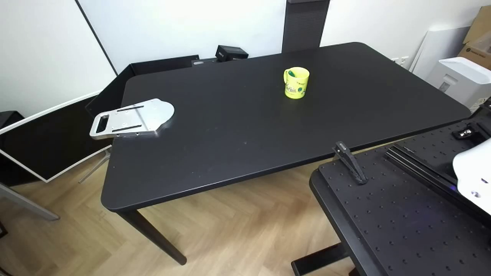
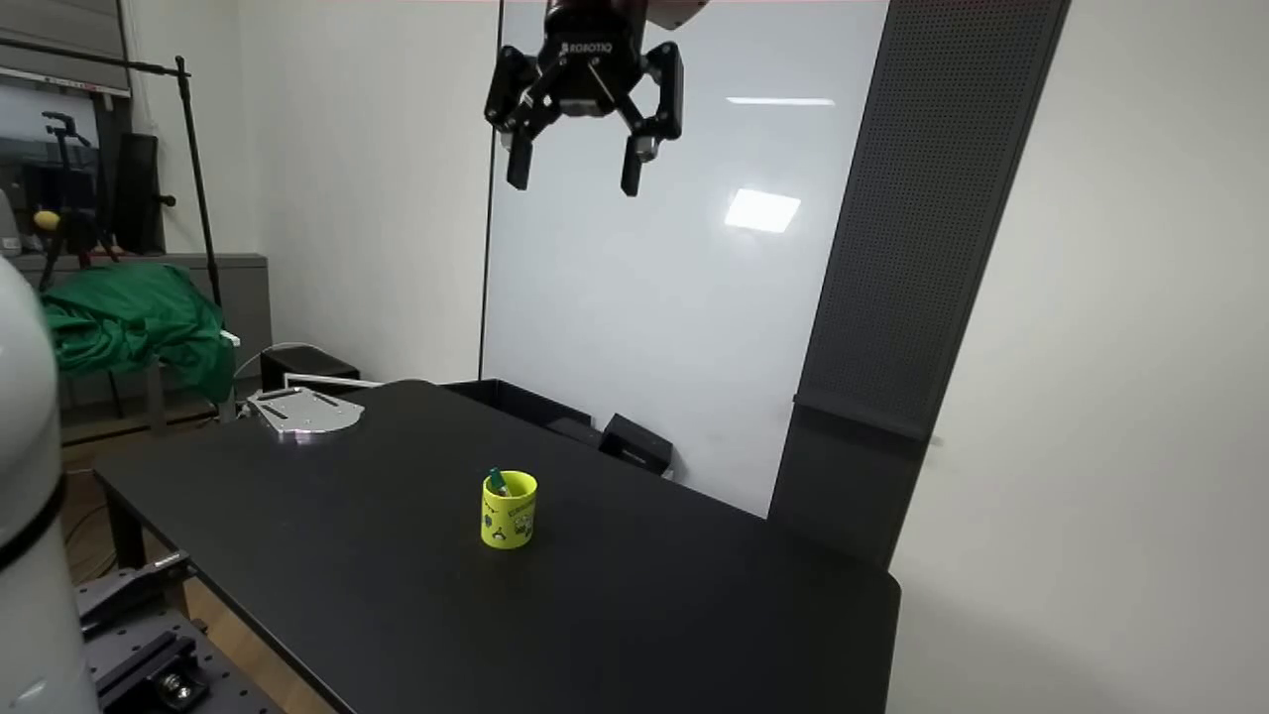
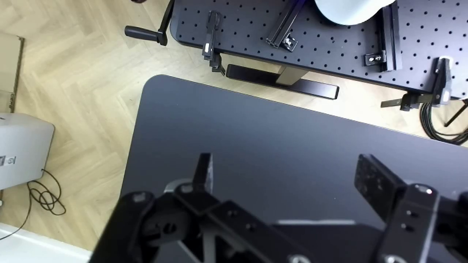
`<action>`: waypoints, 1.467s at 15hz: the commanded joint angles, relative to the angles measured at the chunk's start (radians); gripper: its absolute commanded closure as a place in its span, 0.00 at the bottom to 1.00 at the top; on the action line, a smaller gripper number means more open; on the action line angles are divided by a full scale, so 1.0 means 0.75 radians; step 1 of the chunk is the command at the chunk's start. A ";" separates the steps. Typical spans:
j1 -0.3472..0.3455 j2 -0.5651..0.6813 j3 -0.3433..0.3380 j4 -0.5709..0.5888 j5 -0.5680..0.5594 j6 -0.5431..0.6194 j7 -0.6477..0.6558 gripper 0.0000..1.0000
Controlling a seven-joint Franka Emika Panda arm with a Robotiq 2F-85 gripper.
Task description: Remove the green marker from the yellow mug
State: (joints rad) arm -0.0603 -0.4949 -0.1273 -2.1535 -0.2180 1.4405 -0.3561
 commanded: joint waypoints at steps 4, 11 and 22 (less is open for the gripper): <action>0.030 0.060 -0.012 0.023 -0.007 0.006 -0.018 0.00; 0.069 0.192 0.008 0.030 -0.018 0.163 -0.100 0.00; 0.170 0.414 0.162 0.019 -0.055 0.504 -0.159 0.00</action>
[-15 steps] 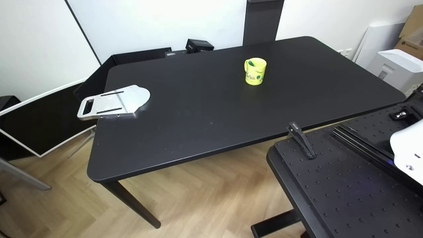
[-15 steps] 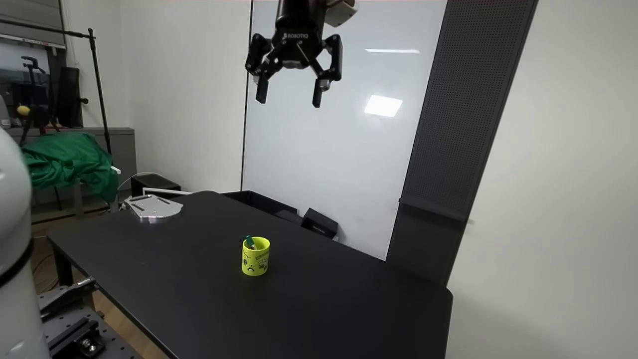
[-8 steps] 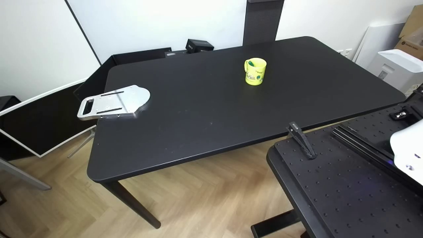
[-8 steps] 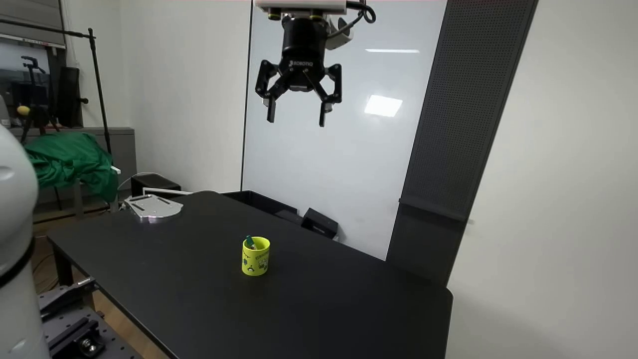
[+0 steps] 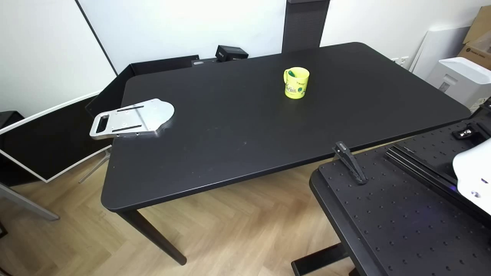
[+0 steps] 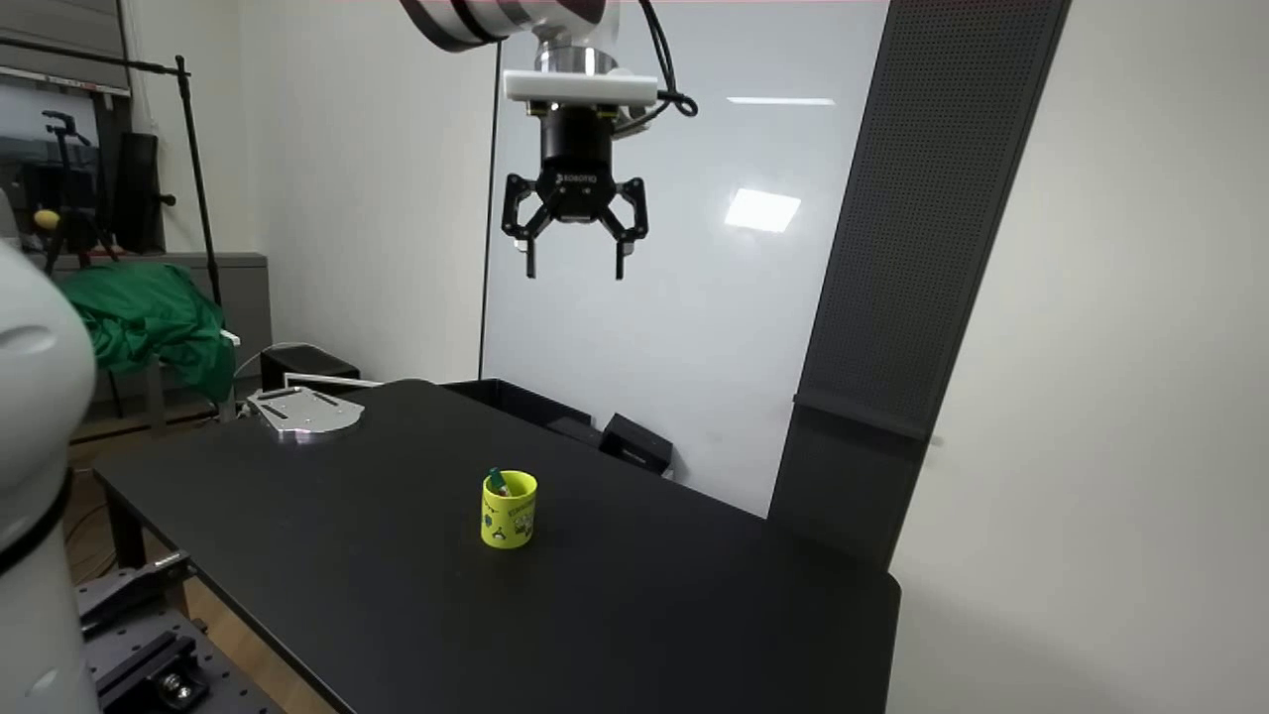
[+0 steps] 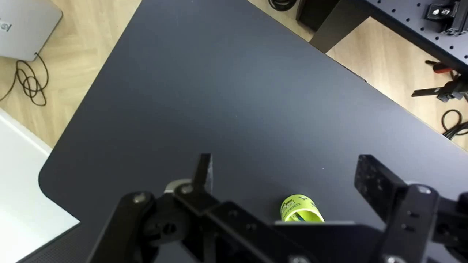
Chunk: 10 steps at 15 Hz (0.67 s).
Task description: Remove the green marker from the yellow mug
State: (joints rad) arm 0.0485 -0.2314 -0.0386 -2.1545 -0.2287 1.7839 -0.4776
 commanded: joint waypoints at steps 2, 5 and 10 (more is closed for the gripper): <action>0.048 0.108 0.085 0.020 -0.055 0.100 0.006 0.00; 0.082 0.184 0.145 0.030 -0.082 0.177 0.016 0.00; 0.132 0.333 0.229 0.084 -0.124 0.252 0.036 0.00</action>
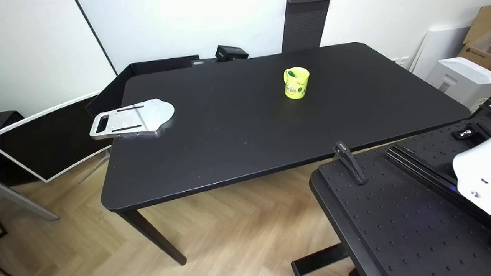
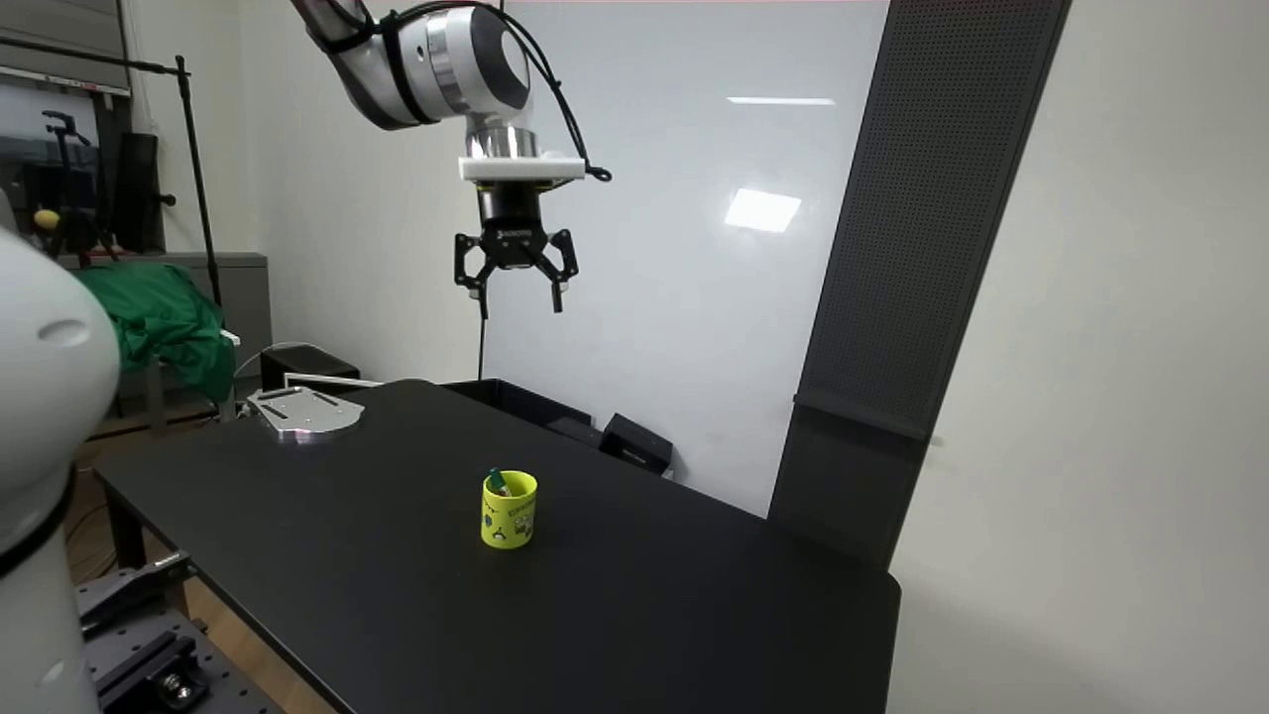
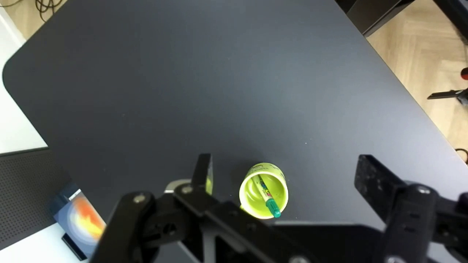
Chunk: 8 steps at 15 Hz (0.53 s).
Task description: Remove the green marker from the yellow mug
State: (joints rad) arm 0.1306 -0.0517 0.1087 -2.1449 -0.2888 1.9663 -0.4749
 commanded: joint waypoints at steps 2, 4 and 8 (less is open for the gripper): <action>0.039 0.153 0.056 0.101 -0.061 0.017 0.046 0.00; 0.052 0.216 0.073 0.148 -0.065 -0.021 0.073 0.00; 0.046 0.201 0.077 0.102 -0.038 0.020 0.031 0.00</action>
State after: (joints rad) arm 0.1680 0.0988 0.1623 -2.0711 -0.3175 1.9850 -0.4523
